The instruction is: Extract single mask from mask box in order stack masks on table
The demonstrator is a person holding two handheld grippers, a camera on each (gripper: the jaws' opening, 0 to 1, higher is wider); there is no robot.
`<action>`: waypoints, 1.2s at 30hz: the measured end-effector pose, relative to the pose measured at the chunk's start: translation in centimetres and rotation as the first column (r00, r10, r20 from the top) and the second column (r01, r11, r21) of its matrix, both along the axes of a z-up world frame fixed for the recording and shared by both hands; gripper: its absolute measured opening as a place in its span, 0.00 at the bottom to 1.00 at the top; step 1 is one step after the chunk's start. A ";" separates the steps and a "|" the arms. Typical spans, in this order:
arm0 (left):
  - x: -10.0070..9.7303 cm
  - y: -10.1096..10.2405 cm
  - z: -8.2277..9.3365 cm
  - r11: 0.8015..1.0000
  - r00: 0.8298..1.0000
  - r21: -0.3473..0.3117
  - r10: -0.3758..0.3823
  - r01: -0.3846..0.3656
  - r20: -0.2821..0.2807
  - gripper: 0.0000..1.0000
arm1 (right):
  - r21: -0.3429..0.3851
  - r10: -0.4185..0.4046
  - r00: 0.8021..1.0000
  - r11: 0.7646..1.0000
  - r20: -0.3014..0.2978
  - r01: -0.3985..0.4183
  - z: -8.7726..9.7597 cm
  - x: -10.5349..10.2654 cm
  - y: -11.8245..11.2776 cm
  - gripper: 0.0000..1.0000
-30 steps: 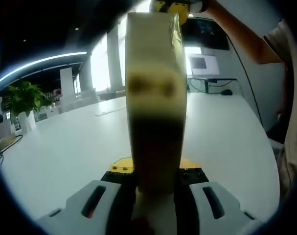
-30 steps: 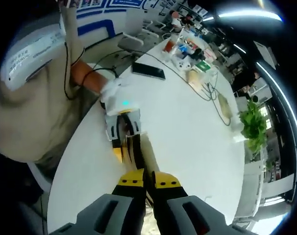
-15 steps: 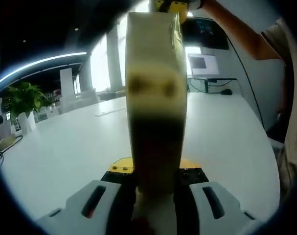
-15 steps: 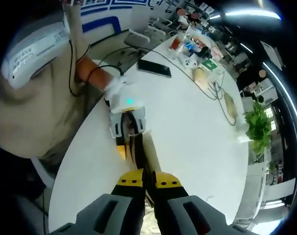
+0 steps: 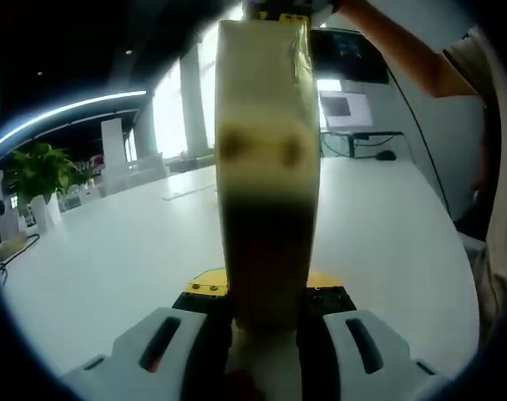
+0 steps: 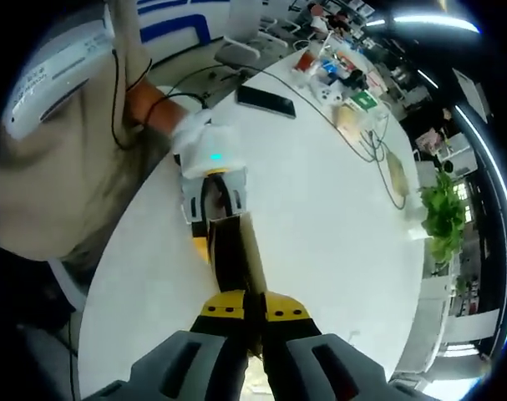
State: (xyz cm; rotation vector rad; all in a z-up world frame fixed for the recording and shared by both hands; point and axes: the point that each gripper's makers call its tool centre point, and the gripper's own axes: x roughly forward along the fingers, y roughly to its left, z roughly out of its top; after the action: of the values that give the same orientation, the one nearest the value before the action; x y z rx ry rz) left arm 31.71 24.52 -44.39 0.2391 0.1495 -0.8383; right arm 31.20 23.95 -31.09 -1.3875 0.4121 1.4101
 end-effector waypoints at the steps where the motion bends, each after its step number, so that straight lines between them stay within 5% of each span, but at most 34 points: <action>1: 0.0 0.0 0.0 1.000 1.000 0.001 0.000 0.000 0.001 0.20 | -0.002 0.002 1.000 1.000 -0.003 -0.002 -0.1 -0.1 0.0 0.01; 19: -0.1 -0.2 0.0 1.000 1.000 -0.002 -0.002 0.002 -0.004 0.20 | -0.015 0.019 1.000 1.000 -0.002 -0.019 -1.2 0.2 0.4 0.00; 36: 0.0 0.0 -0.1 1.000 1.000 -0.012 0.010 -0.010 -0.024 0.20 | 0.122 -0.033 0.997 0.992 0.067 0.024 1.8 0.9 0.4 0.00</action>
State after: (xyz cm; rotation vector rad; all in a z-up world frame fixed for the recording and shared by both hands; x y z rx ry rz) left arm 31.68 24.47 -44.44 0.2168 0.1674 -0.8319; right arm 32.15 24.31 -29.27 -1.3223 0.2953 1.3379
